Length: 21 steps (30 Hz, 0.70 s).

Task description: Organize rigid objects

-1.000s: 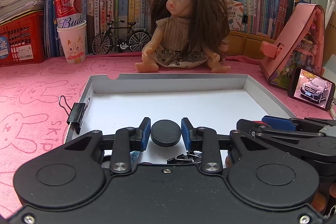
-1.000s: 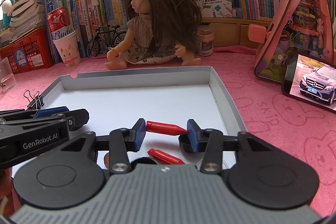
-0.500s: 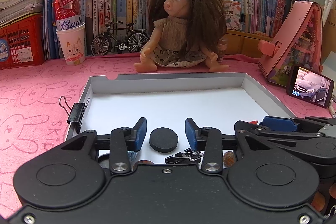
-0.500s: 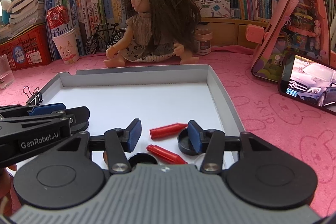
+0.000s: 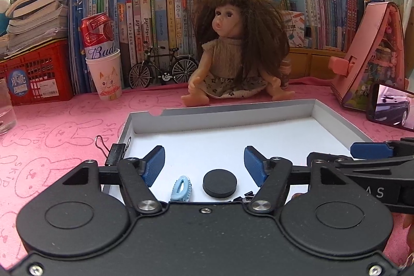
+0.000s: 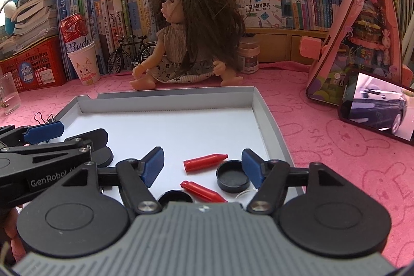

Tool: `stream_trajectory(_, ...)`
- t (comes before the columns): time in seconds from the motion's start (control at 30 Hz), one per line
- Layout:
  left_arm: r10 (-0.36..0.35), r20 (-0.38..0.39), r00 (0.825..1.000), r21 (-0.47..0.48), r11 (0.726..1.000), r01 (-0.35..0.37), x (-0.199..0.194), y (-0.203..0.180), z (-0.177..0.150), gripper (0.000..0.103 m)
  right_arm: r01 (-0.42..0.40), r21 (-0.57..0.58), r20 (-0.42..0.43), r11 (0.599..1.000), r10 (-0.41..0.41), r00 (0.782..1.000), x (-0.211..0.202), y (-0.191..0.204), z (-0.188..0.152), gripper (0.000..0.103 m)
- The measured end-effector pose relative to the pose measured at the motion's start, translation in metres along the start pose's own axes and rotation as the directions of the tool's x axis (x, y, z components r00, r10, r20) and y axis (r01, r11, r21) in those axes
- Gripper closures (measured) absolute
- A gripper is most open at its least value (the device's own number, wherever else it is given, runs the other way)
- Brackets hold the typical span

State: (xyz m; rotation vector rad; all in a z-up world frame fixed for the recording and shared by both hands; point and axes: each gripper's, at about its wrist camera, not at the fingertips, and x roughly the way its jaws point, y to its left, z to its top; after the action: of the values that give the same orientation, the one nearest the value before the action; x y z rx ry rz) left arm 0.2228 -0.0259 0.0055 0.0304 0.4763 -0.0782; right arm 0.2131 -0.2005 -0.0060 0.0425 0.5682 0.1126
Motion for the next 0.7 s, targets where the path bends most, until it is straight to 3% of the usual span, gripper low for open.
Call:
stream_trajectory(0.4,0.0,-0.011,1.0,-0.01,1.0,-0.001,0.003,0.002,-0.001,0.036,0.008,0.027,0.001,1.0,-0.008,1.0,0.004,-0.003,-0.002,0.018)
stream_trajectory(0.7,-0.001,0.016,1.0,-0.004,1.0,0.001,-0.015,0.0,-0.001,0.034,0.007,0.037,0.022,0.999,-0.008,1.0,-0.01,-0.004,-0.002,0.017)
